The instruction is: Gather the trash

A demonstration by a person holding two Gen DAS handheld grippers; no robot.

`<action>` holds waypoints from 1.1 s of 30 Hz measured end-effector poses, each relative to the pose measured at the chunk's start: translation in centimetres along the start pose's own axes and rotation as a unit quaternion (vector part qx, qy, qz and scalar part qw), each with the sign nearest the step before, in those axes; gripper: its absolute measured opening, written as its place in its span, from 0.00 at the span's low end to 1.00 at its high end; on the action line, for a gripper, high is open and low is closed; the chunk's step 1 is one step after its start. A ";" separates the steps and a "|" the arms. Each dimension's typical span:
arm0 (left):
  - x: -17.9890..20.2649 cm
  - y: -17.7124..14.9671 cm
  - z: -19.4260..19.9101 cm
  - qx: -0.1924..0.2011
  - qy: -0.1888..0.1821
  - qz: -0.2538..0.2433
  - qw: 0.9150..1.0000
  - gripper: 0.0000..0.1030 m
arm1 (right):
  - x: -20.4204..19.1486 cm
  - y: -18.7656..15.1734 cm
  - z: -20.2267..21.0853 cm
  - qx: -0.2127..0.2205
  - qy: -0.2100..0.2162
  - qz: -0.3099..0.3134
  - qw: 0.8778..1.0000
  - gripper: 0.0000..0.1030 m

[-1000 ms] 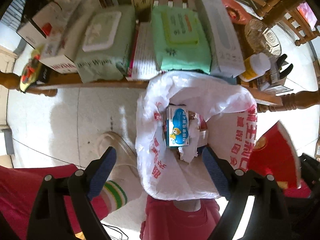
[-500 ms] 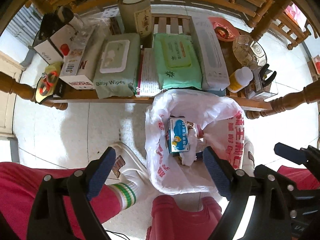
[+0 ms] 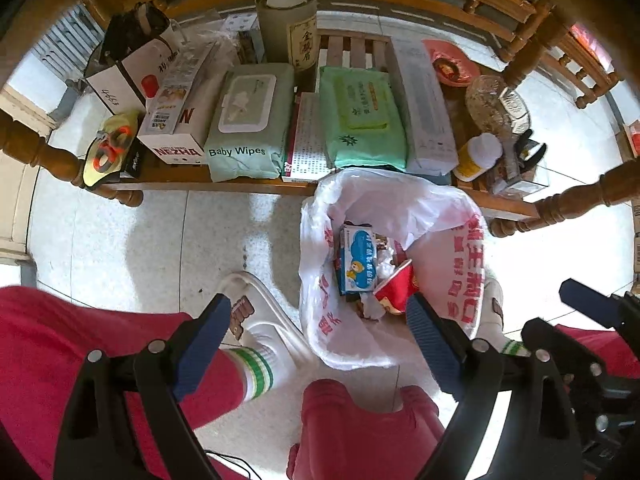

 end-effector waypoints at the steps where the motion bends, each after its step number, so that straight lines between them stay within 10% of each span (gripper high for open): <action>1: 0.1 -0.3 0.7 0.007 0.000 0.000 1.000 0.84 | 0.1 -0.1 0.7 0.010 -0.004 -0.002 1.000 0.59; 15: 2.2 -3.5 14.2 0.159 0.000 -0.007 0.987 0.89 | -1.7 -3.9 15.5 0.199 -0.063 -0.009 0.978 0.77; 33: 4.6 -8.0 32.3 0.375 0.023 -0.016 0.927 0.92 | -4.4 -9.8 31.9 0.423 -0.132 0.003 0.897 0.93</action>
Point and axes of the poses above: each gripper's, at about its wrist camera, not at the fingertips, and z roughly against the way its jaws point, x to its right, y to its top, the point moved 8 cm from there along -z, roughly the way its jaws point, and after that the axes turned 7 degrees about -x, right-handed, at the moved point
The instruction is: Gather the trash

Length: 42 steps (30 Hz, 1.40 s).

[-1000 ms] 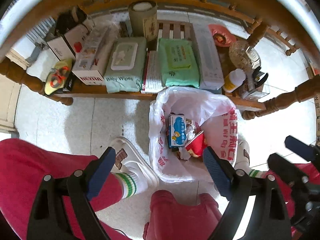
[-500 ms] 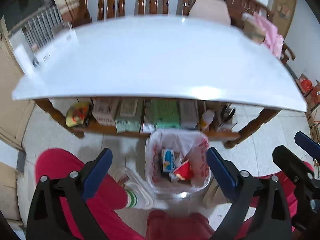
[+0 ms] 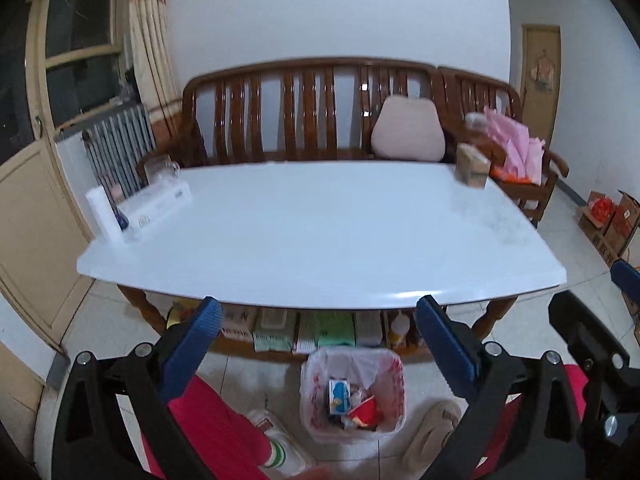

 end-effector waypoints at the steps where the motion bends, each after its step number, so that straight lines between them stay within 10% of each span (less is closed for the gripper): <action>1: 0.0 0.3 0.6 0.006 -0.004 0.000 1.000 0.92 | 0.0 0.4 0.6 0.008 -0.002 0.001 1.000 0.93; 42: -1.0 2.4 5.6 0.062 0.026 0.026 0.997 0.92 | 0.0 3.3 5.8 0.075 -0.061 0.000 0.995 0.93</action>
Point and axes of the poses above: each gripper's, at about its wrist camera, not at the fingertips, and z roughly against the way its jaws point, x to its right, y to its top, the point moved 8 cm from there along -z, roughly the way its jaws point, and after that the axes turned 7 degrees about -x, right-handed, at the moved point
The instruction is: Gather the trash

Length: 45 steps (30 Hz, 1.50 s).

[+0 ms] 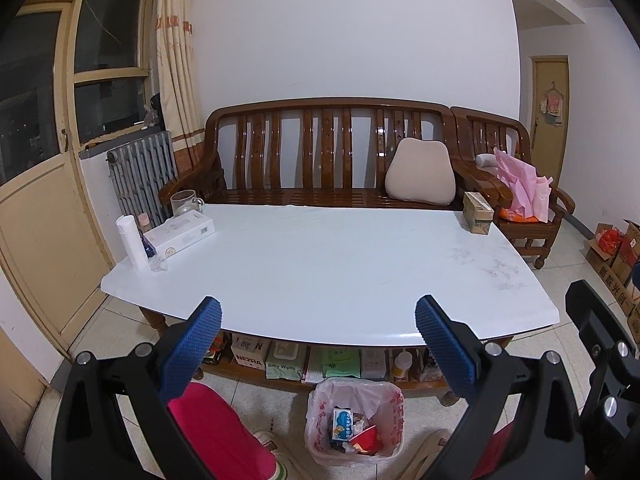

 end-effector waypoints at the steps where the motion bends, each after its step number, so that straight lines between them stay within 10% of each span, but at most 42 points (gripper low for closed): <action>1: -0.1 0.0 0.0 0.000 0.001 0.000 1.000 0.92 | 0.0 0.0 0.0 -0.001 -0.001 0.000 1.000 0.93; 45: -0.8 -0.4 -0.2 -0.006 0.008 0.013 1.000 0.92 | -1.6 0.0 -0.8 -0.008 0.002 0.001 1.000 0.93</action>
Point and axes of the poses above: each gripper's, at about its wrist camera, not at the fingertips, and z roughly against the way its jaws point, x to its right, y to its top, the point moved 8 cm from there along -z, roughly the way its jaws point, and after that the axes turned 7 degrees about -x, right-handed, at the moved point
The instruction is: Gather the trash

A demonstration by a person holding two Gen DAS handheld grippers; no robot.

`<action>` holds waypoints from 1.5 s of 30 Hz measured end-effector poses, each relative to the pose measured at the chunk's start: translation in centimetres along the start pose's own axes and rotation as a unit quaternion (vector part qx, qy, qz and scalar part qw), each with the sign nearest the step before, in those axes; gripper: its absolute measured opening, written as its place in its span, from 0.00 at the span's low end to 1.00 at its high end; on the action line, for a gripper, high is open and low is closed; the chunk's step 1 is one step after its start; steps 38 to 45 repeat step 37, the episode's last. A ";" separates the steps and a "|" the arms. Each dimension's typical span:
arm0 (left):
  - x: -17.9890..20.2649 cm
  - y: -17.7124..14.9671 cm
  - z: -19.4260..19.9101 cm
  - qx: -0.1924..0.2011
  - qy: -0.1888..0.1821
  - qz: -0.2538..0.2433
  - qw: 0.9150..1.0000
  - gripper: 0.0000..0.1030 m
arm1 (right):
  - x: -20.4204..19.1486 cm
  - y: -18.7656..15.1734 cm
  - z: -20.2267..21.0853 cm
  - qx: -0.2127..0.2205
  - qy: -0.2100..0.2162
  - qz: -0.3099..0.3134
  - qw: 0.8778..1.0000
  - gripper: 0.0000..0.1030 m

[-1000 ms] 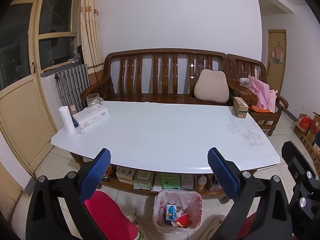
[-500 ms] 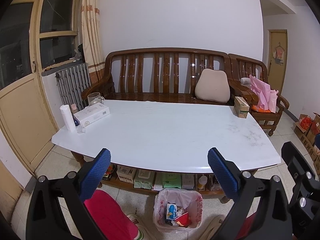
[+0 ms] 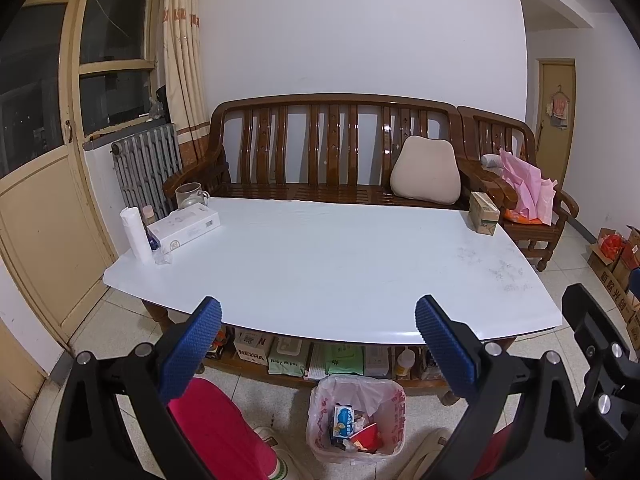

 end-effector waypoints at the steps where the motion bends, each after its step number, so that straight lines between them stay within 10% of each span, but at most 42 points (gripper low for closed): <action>1: 0.0 0.0 0.0 0.000 0.000 0.000 1.000 0.92 | 0.0 0.0 0.0 0.000 0.000 0.000 1.000 0.93; 45: -0.3 -0.3 0.2 -0.001 0.017 -0.004 1.000 0.92 | 0.0 -0.3 -0.3 -0.002 0.000 -0.003 1.000 0.93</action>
Point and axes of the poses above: each gripper's, at about its wrist camera, not at the fingertips, and z roughly against the way its jaws point, x to its right, y to its top, the point moved 8 cm from there along -z, roughly the way its jaws point, and after that the axes turned 7 degrees about -x, right-handed, at the moved point
